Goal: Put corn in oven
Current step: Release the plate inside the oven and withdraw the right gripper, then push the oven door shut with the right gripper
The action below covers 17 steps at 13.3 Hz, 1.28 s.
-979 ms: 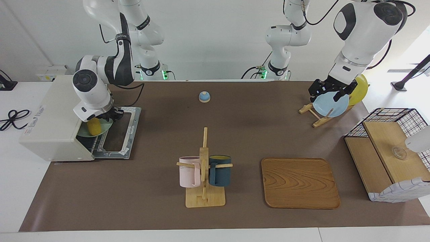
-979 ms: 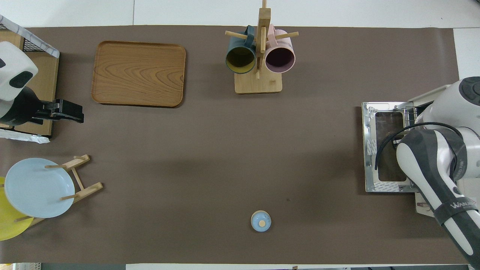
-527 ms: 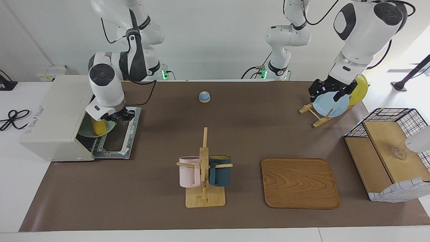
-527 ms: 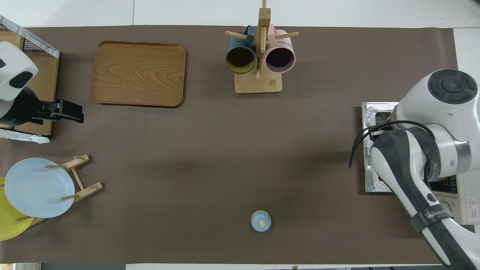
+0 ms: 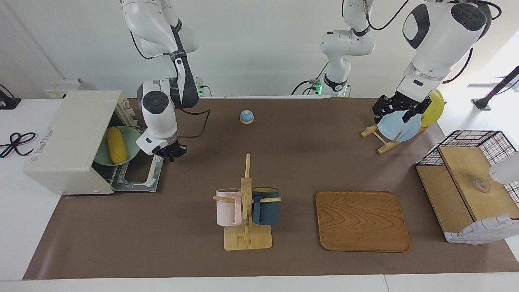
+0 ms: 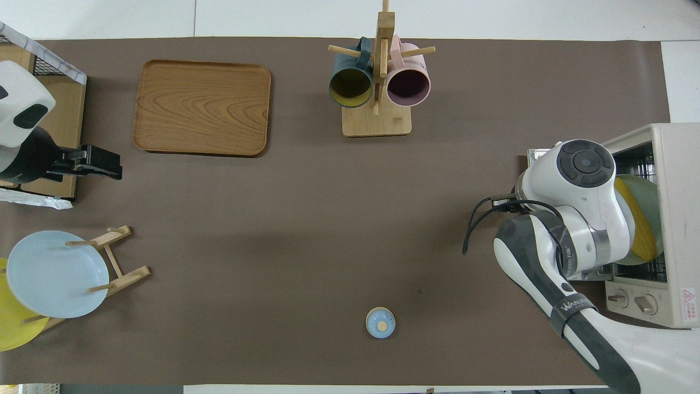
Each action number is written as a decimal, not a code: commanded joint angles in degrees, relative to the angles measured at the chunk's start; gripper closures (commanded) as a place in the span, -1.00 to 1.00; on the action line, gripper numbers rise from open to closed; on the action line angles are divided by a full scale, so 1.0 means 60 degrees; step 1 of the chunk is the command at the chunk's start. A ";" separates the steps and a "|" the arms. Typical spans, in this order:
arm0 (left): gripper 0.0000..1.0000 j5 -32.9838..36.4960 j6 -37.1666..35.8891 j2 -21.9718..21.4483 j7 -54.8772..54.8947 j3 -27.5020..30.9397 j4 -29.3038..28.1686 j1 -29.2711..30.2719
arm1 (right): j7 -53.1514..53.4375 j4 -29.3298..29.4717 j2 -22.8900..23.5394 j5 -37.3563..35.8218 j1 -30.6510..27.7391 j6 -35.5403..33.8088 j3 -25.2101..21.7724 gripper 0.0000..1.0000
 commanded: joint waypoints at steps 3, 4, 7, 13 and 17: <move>-1.00 0.0195 -0.0125 -0.0115 -0.0026 -0.0074 -0.0031 0.0109 | -0.0067 -0.0037 0.0155 0.0126 -0.0254 0.0153 0.0025 1.00; -1.00 0.0195 -0.0125 -0.0115 -0.0026 -0.0074 -0.0031 0.0109 | -0.0169 -0.0037 0.0140 0.0010 -0.0400 0.0023 0.0025 1.00; -1.00 0.0195 -0.0125 -0.0115 -0.0011 -0.0074 -0.0031 0.0109 | -0.0768 0.0094 0.0052 -0.0035 -0.0854 -0.0679 -0.0004 1.00; -1.00 0.0195 -0.0125 -0.0115 -0.0026 -0.0074 -0.0031 0.0109 | -0.1398 0.2215 -0.0211 -0.1177 -0.0884 -0.3942 -0.0019 1.00; -1.00 0.0195 -0.0125 -0.0115 -0.0026 -0.0074 -0.0031 0.0109 | -0.3111 0.2585 -0.0986 -0.1207 -0.1790 -0.4842 -0.0063 1.00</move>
